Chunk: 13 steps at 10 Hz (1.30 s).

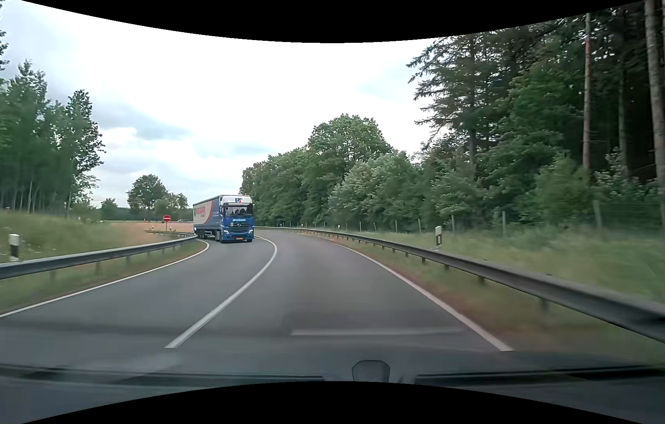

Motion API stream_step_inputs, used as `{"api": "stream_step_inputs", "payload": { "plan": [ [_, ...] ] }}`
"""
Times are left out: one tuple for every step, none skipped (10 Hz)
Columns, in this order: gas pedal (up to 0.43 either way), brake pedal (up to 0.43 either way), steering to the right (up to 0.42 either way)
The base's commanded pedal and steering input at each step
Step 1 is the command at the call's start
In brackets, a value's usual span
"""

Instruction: Follow the waypoints while adhering to traffic rules and regulations

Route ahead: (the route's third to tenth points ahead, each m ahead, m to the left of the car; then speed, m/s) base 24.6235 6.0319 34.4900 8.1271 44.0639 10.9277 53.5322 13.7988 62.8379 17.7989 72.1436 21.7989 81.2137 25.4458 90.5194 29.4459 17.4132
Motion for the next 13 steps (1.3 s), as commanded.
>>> {"api": "stream_step_inputs", "payload": {
  "plan": [
    [0.209, 0.0, -0.041],
    [0.209, 0.0, -0.042],
    [0.209, 0.0, -0.043],
    [0.209, 0.0, -0.043],
    [0.209, 0.0, -0.043],
    [0.209, 0.0, -0.044],
    [0.209, 0.0, -0.045],
    [0.209, 0.0, -0.045],
    [0.209, 0.0, -0.045],
    [0.209, 0.0, -0.045],
    [0.209, 0.0, -0.045],
    [0.209, 0.0, -0.044],
    [0.209, 0.0, -0.043]
  ]
}}
